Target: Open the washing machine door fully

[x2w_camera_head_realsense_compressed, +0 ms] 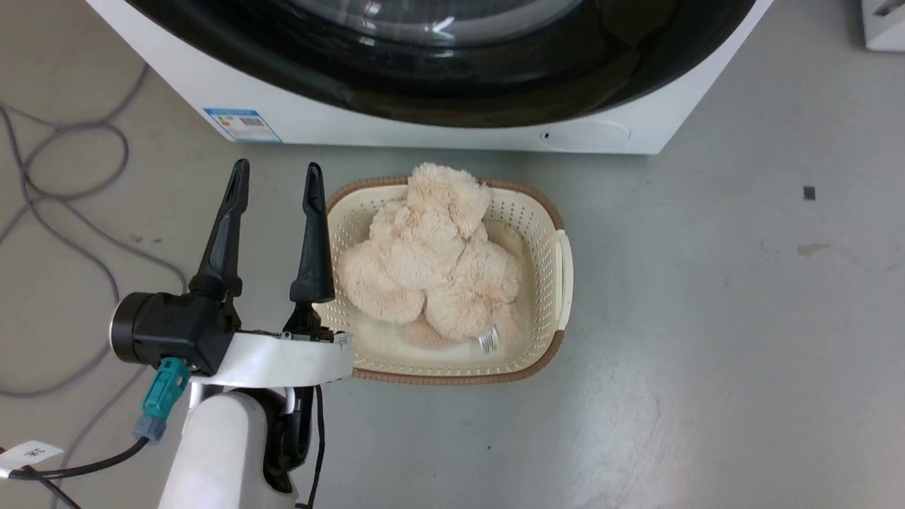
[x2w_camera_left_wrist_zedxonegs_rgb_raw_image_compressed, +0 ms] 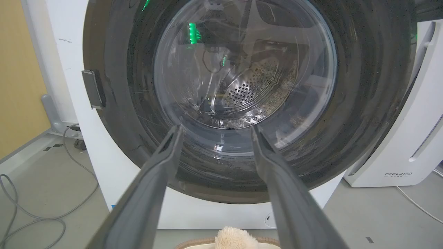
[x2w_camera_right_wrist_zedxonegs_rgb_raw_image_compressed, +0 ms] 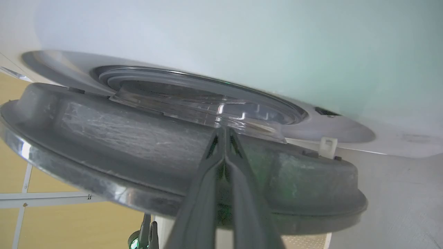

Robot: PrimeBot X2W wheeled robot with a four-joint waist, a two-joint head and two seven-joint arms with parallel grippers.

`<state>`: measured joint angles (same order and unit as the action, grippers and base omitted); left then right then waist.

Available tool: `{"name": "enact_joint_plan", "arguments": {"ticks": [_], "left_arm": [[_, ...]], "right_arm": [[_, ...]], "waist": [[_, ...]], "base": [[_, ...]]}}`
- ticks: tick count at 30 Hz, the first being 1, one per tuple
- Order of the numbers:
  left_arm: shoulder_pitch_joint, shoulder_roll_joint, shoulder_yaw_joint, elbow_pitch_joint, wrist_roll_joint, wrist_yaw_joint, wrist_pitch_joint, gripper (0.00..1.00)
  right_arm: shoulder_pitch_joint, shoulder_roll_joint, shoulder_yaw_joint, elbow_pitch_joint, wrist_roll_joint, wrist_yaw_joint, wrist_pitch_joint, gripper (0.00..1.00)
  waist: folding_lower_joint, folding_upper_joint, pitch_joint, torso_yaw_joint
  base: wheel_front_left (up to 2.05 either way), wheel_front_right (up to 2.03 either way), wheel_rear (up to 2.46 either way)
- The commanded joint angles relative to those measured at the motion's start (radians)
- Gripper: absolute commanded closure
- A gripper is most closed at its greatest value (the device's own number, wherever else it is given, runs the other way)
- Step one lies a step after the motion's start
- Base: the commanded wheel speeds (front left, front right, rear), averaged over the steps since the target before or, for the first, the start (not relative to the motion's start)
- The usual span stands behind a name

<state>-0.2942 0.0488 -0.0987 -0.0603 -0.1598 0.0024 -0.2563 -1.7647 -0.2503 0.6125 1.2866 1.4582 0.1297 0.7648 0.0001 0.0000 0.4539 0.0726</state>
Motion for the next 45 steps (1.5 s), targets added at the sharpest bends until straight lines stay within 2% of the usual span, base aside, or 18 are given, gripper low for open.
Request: {"name": "enact_joint_plan", "arguments": {"ticks": [1, 24, 45], "left_arm": [[-0.006, 0.001, 0.0, 0.007, 0.008, 0.006, -0.006, 0.0], [0.082, 0.001, 0.006, 0.069, 0.034, 0.005, -0.006, 0.0], [0.228, 0.005, 0.031, 0.166, 0.096, -0.026, -0.006, 0.0]], "right_arm": [[0.016, 0.006, 0.005, 0.0, 0.011, 0.001, 0.02, 1.0], [0.283, 0.001, 0.012, -0.14, 0.05, 0.001, 0.158, 1.0], [0.663, 0.051, 0.014, -0.442, 0.13, 0.001, 0.209, 1.0]], "waist": [[-0.0001, 0.0, -0.017, 0.001], [-0.0001, 0.0, -0.164, 0.007], [-0.0001, 0.0, -0.33, 0.014]], "base": [[0.0, 0.0, 0.0], [0.0, 0.0, 0.0], [0.0, 0.0, 0.0]]}}
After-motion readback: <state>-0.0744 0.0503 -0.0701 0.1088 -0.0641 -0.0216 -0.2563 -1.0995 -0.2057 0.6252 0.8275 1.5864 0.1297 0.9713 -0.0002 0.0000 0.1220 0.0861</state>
